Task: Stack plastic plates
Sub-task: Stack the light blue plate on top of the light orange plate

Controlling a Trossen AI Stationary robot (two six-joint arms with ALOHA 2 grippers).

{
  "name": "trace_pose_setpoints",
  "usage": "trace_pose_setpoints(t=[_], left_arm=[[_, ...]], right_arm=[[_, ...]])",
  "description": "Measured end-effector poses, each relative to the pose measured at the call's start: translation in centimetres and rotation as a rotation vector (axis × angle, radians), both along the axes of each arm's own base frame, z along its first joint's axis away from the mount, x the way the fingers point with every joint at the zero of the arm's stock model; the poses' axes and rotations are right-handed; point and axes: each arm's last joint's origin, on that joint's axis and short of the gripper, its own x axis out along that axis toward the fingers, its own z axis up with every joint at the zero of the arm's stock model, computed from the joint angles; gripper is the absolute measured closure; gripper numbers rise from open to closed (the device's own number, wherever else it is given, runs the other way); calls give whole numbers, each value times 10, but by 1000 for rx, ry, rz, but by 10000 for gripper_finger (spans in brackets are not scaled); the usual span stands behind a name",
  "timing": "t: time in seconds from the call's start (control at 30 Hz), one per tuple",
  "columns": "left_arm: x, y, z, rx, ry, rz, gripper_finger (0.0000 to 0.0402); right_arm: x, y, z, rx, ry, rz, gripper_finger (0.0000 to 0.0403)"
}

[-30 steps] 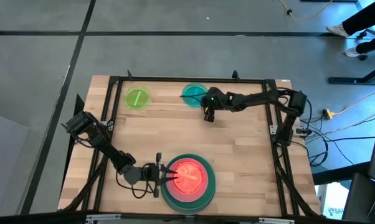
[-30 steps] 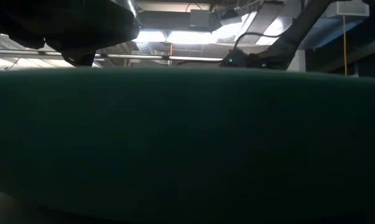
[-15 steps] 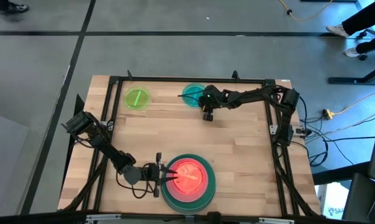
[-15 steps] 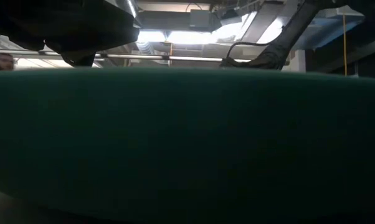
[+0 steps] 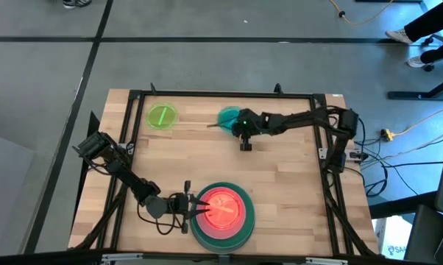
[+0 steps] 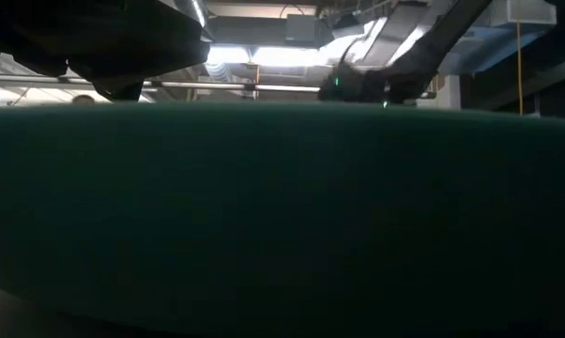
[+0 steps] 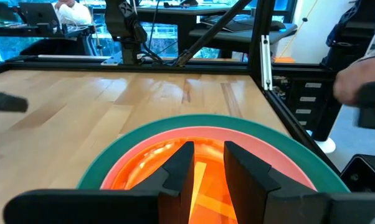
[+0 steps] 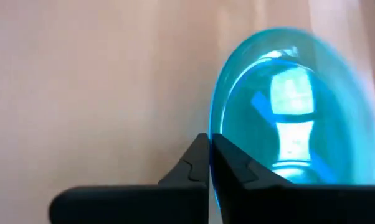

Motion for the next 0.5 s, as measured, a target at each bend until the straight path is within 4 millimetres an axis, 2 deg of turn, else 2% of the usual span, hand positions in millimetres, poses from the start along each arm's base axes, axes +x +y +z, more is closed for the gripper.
trace_pose_setpoints(t=[0.23, 0.5], left_arm=[[0, 0, 0, 0, 0, 0, 321], [-1, 1, 0, 12, -9, 61, 321]], right_arm=[[6, 64, 35, 0, -65, 172, 398], [-3, 143, 64, 35, -120, 341, 399]])
